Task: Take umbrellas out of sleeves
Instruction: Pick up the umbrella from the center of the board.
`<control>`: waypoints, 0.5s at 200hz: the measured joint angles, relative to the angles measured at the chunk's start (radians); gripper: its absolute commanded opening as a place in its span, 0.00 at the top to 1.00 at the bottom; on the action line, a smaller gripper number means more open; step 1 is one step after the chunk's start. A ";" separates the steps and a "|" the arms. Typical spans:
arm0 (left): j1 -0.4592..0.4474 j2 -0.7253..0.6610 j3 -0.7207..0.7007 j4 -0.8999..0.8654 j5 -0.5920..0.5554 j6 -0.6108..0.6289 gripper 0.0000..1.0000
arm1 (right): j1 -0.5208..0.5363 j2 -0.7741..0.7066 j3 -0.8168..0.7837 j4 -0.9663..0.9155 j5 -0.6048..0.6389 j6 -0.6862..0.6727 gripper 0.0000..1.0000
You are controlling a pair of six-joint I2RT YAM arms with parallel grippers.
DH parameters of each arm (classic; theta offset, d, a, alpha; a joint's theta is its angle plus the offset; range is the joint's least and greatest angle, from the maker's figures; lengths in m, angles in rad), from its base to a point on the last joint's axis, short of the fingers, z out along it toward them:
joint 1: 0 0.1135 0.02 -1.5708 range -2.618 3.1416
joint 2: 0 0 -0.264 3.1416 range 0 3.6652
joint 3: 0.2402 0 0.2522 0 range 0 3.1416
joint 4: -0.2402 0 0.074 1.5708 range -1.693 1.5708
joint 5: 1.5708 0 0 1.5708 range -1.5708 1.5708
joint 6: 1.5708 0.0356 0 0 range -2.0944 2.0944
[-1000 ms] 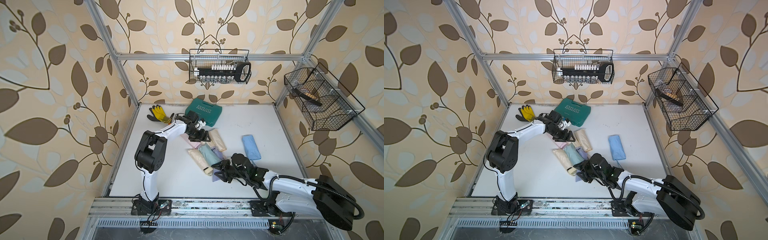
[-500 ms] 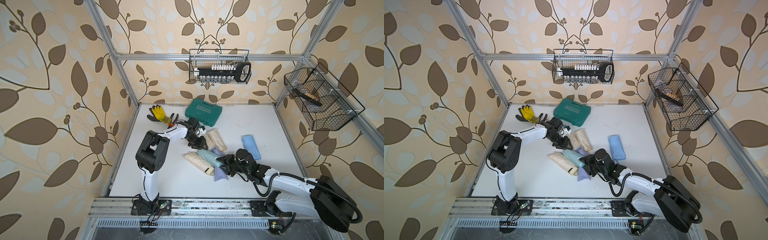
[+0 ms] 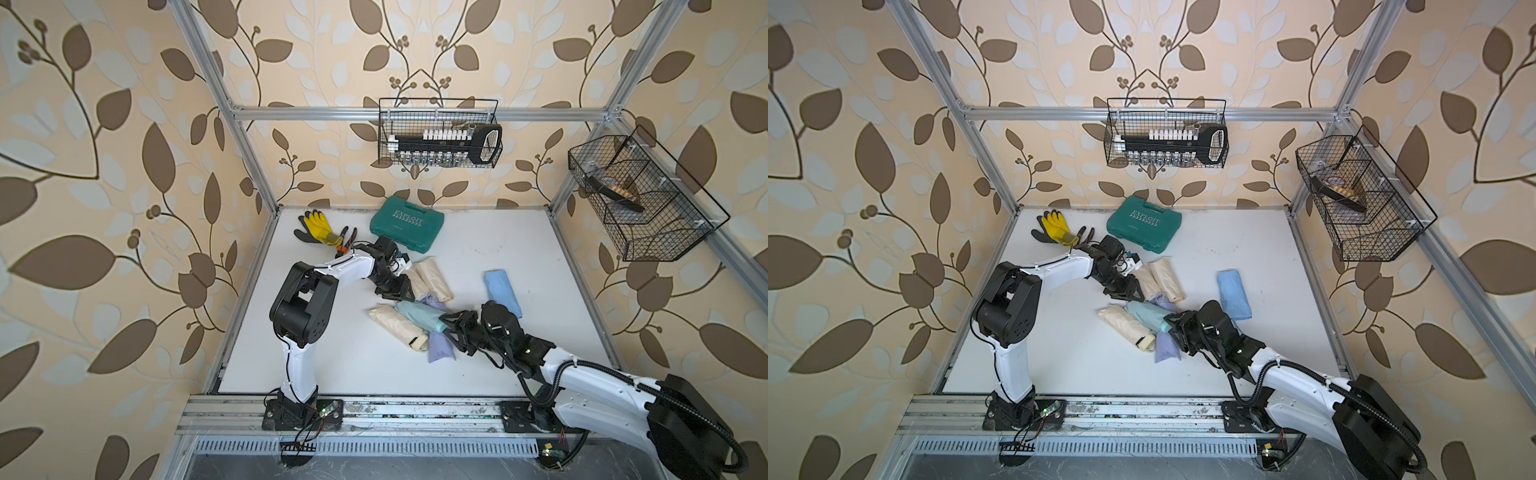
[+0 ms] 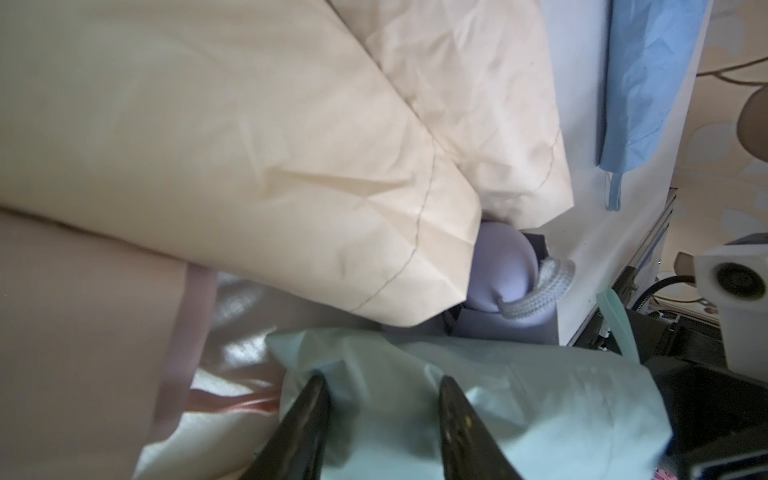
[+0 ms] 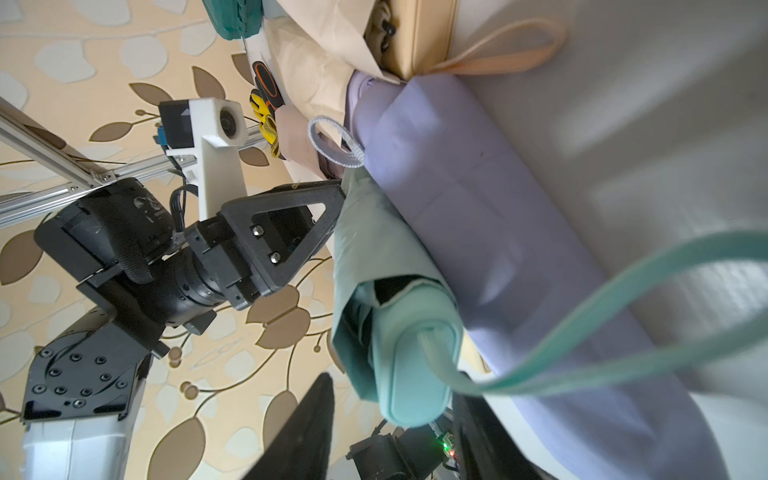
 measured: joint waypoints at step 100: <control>0.000 -0.006 -0.011 0.003 0.000 0.000 0.55 | 0.001 0.086 -0.006 0.039 -0.020 0.002 0.60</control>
